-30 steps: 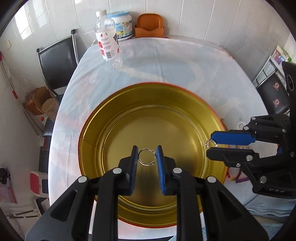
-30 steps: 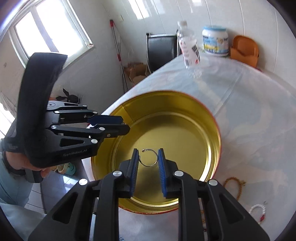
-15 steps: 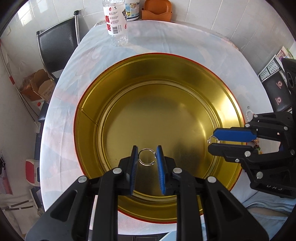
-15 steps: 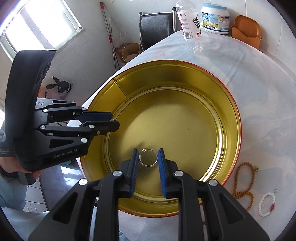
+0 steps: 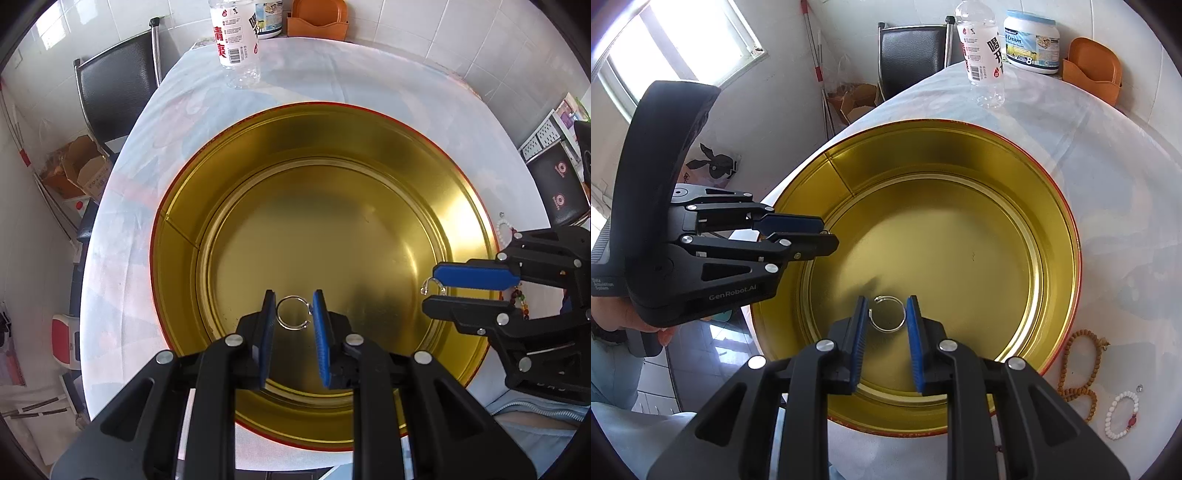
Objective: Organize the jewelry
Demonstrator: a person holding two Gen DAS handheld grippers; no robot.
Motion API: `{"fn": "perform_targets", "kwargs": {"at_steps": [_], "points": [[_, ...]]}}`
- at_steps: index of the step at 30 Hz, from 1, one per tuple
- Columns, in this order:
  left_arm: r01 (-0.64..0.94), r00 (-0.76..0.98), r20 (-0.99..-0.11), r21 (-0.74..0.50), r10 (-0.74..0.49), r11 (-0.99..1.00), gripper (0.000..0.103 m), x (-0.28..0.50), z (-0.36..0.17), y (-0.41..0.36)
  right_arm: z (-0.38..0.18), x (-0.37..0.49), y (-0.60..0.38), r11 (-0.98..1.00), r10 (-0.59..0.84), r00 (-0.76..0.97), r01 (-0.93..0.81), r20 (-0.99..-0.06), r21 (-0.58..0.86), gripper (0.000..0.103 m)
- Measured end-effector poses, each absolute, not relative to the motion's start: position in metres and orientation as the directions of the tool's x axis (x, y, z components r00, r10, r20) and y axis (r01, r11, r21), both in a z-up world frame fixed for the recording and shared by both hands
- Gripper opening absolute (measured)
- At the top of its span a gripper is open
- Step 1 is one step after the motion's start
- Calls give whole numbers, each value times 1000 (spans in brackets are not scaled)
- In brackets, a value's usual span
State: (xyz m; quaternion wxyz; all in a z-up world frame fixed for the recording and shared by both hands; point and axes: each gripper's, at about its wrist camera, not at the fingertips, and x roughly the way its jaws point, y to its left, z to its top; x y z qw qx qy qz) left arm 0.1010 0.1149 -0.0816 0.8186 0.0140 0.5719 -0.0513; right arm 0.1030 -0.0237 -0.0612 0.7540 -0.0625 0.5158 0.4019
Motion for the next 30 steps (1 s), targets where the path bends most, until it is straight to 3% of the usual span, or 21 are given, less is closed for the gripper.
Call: {"fn": "perform_targets", "kwargs": {"at_steps": [3,4,5,6,7,8,30], "points": [[101,372,-927,3,-35,995,21,100,-74,114,-56,100,-23,657,551,160,-688,-819,308,23],[98,380,-925,8,-30,995,28,100,-71,116,-54,98,-22,656,548,168,-694,-819,297,23],[93,387,-922,14,-23,996,37,100,-68,118,-53,96,-22,657,543,177,-699,-821,284,32],[82,398,-917,27,-8,996,60,100,-65,119,-52,95,-21,659,541,187,-700,-820,275,54],[72,414,-910,43,10,997,68,99,-62,121,-51,94,-23,660,546,198,-700,-814,273,65],[70,423,-906,48,14,996,68,99,-59,122,-49,93,-25,658,558,207,-701,-804,276,76],[90,422,-906,-4,-41,996,68,93,-55,122,-44,97,-39,696,558,258,-663,-789,276,91]]}}
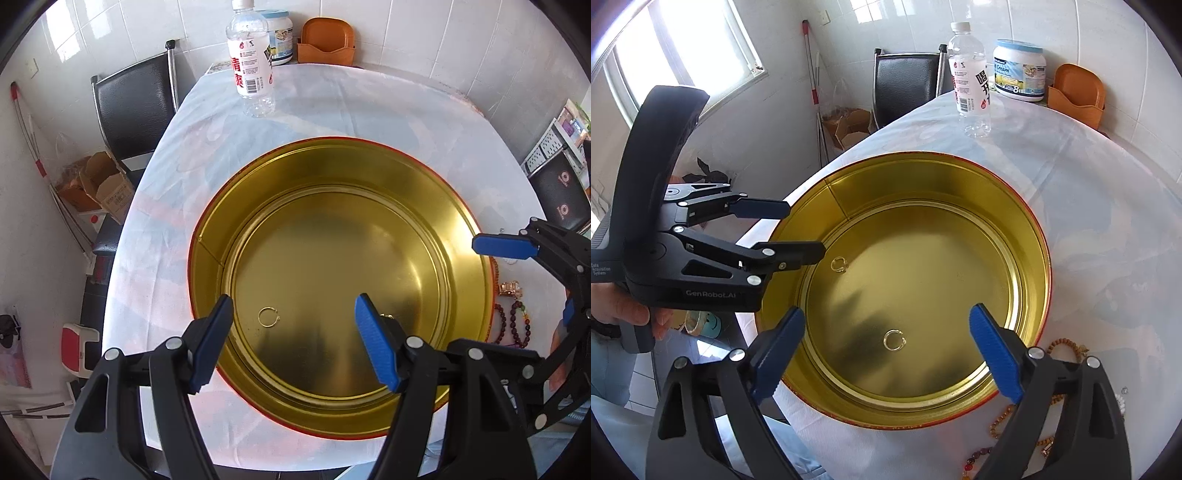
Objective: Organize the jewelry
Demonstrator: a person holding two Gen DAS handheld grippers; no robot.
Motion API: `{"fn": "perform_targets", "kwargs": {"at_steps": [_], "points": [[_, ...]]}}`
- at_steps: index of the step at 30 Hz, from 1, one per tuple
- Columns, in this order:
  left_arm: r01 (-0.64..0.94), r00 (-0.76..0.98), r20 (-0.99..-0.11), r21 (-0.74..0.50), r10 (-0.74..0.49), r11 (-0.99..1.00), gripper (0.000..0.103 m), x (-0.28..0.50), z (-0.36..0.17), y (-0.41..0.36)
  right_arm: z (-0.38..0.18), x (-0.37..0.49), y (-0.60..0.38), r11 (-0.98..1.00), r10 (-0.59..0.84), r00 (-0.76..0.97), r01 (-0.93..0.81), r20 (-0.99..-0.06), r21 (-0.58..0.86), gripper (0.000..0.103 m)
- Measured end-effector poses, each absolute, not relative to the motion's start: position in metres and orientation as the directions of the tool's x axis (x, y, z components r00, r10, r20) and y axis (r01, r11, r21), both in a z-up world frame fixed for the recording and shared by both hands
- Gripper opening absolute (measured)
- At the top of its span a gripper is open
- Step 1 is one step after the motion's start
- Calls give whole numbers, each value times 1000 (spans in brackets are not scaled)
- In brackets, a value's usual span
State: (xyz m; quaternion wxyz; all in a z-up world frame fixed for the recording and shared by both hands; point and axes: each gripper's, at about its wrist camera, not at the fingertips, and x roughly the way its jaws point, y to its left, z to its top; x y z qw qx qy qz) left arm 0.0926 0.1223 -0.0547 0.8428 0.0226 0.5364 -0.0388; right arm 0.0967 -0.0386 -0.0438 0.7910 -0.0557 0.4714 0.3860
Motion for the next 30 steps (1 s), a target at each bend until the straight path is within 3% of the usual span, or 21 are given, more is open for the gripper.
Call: {"fn": "perform_targets", "kwargs": {"at_steps": [18,30], "points": [[326,445,-850,-140,-282,935,71,125,-32,10,-41,110,-171,873,463,447,-382,-766,304,92],[421,383,-869,-139,-314,897,71,159,-50,-65,-64,131,-261,916,402,465,-216,-789,339,92]]}}
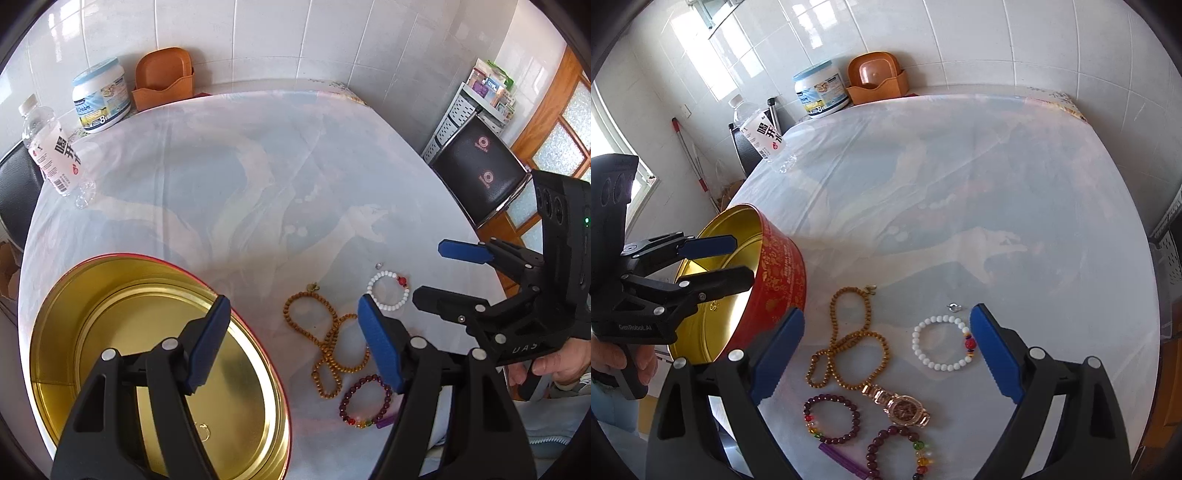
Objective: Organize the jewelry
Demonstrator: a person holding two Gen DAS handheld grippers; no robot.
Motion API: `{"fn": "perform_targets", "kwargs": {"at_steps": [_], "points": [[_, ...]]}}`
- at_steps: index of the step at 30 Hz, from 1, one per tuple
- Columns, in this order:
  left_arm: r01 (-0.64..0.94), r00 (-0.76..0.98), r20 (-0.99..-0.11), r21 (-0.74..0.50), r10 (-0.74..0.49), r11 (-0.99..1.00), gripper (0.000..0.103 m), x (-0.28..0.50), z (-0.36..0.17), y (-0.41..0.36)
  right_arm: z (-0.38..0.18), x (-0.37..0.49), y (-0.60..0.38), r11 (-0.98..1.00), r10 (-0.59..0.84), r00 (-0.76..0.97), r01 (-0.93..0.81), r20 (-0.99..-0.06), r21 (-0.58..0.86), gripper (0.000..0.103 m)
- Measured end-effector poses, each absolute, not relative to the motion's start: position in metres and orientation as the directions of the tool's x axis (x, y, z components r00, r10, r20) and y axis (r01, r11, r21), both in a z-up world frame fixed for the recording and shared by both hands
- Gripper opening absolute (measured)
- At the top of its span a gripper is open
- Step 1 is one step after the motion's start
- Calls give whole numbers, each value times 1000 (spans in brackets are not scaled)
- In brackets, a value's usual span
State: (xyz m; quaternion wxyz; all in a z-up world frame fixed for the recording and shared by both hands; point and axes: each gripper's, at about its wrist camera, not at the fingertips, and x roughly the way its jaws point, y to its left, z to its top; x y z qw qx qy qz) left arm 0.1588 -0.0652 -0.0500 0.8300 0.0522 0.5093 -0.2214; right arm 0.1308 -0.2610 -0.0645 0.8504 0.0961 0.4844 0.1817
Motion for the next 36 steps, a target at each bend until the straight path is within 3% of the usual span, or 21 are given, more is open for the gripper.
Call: {"fn": "perform_targets", "kwargs": {"at_steps": [7,14,19,21,28,30,32,36], "points": [[480,321,-898,-120,-301,869,71,174,-71,-102,-88,146,-276,940,340,432,-190,-835,284,92],[536,232,-957,-22,-172,844,71,191,-119,-136,-124,164,-285,954,293,371,-178,-882,242,92],[545,187,-972,-15,-140,838,71,203,-135,-143,-134,175,-289,954,291,370,-187,-882,236,91],[543,167,-978,-16,-127,839,71,207,-141,-143,-137,179,-288,954,287,369,-198,-884,227,82],[536,108,-989,-30,-103,844,71,219,-159,-149,-147,186,-281,945,292,359,-252,-887,210,71],[543,102,-990,-27,-98,839,69,219,-161,-151,-148,186,-278,941,285,365,-280,-886,187,56],[551,89,-992,-27,-91,834,61,219,-164,-155,-148,185,-273,939,265,370,-308,-890,151,52],[549,91,-992,-28,-93,835,60,220,-164,-157,-149,180,-269,934,250,380,-339,-891,117,48]]}}
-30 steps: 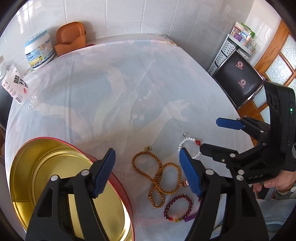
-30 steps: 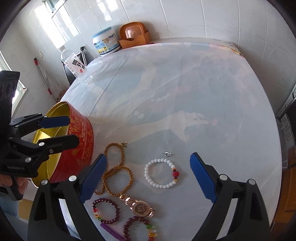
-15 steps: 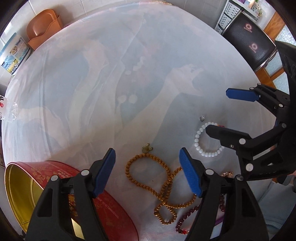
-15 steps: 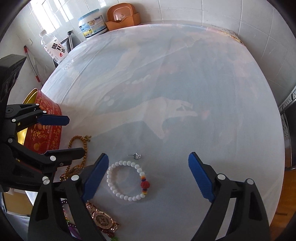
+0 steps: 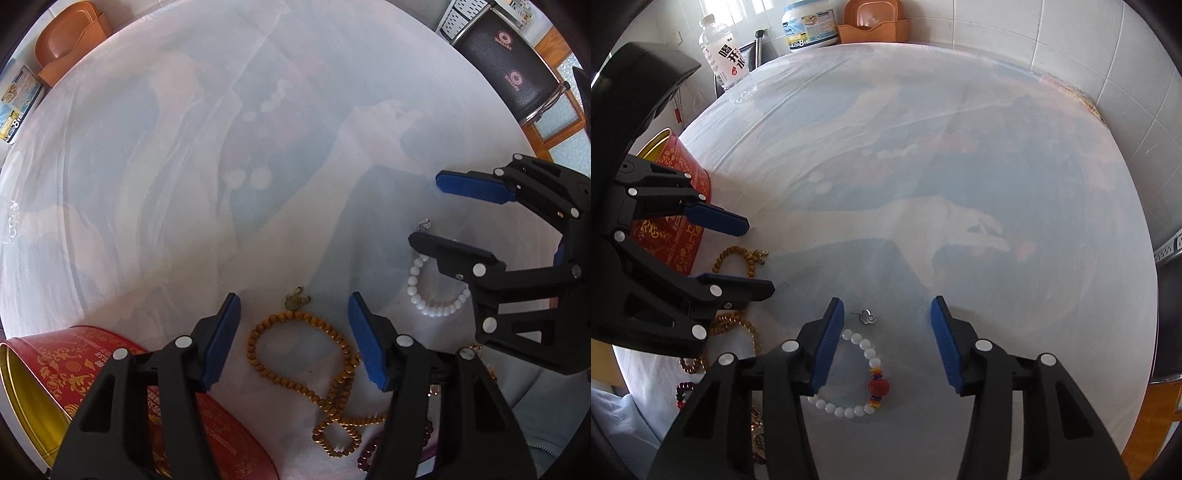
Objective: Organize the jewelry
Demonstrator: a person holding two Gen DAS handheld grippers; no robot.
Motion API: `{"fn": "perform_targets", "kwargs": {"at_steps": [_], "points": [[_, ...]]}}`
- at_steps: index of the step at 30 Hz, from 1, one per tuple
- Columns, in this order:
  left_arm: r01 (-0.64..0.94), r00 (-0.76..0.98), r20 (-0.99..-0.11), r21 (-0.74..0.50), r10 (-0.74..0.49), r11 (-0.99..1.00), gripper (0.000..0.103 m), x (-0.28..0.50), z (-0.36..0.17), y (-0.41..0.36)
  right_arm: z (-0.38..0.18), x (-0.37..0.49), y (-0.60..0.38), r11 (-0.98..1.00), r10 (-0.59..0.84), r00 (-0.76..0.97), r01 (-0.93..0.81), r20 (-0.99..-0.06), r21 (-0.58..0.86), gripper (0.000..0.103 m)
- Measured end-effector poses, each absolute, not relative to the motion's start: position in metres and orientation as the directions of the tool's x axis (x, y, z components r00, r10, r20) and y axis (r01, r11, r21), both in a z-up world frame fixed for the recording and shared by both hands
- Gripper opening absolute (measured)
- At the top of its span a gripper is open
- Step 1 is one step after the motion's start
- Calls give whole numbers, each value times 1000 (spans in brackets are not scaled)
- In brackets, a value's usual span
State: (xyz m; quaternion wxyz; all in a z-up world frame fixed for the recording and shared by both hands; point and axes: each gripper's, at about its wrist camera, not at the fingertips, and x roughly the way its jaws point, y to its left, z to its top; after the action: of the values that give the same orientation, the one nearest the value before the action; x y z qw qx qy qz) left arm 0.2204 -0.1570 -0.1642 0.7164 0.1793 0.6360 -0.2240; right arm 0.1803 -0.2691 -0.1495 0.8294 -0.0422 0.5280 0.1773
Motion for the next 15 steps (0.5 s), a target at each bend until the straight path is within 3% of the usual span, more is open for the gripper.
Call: {"fn": "perform_targets", "kwargs": {"at_steps": [2,4,6,9,15], "points": [[546,97,-991,-23,-90,837,55,221,-164,-158,-150,178,-268,931,243,382,-349,-892,105,44],[549,102,-990,-27,-100,835,41,223,-161,-158,-149,176,-266,927,247,382,-360,-890,103,33],[549,101,-989,-33,-106,835,34,223,-159,-158,-149,176,-265,924,262,377,-363,-888,119,17],[559,93,-989,-47,-119,828,13,221,-157,-158,-149,176,-264,923,279,370,-359,-886,140,10],[523,96,-981,-95,-169,847,13,217,-149,-147,-142,176,-273,922,322,356,-328,-877,205,10]]}}
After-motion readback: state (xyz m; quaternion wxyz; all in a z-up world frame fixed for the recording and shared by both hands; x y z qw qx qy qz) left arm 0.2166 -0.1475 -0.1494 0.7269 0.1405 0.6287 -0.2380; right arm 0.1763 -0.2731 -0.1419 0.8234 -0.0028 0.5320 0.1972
